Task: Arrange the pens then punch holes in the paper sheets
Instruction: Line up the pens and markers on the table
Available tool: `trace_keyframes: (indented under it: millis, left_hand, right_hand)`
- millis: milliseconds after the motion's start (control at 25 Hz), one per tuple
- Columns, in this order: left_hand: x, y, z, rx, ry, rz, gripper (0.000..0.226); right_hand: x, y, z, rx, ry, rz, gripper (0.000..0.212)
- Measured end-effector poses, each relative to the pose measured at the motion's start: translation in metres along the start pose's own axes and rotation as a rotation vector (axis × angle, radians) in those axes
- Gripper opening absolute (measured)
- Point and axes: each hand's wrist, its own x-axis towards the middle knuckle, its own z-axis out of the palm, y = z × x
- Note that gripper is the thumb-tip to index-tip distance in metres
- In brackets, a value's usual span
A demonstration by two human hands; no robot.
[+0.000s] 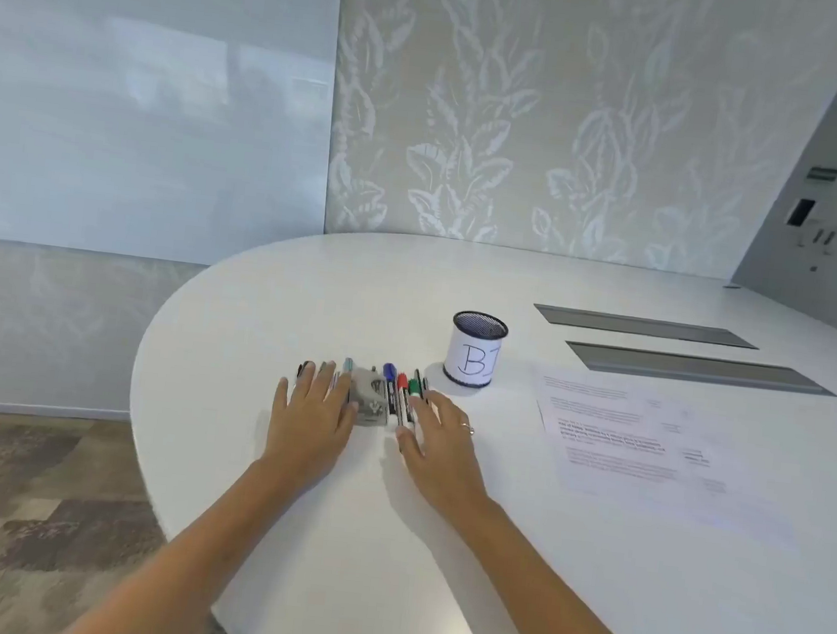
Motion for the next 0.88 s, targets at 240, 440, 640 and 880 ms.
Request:
trace_keyframes:
  millis: [240,440,640,880]
  left_hand:
    - [0.041,-0.011,0.005,0.056,0.003,0.159,0.049]
    - [0.053,-0.016,0.008,0.108,-0.1,0.259,0.051]
    - [0.058,-0.016,0.008,0.198,-0.097,0.331,0.068]
    - [0.075,-0.009,0.012,0.199,-0.101,0.335,0.055]
  right_hand:
    - [0.043,0.011,0.028,-0.181,-0.087,-0.043,0.048]
    - [0.051,0.018,0.04,-0.222,-0.25,-0.014,0.055]
    - [0.045,0.015,0.034,-0.213,-0.297,-0.003,0.059]
    - [0.02,0.018,0.018,-0.241,-0.309,-0.033,0.058]
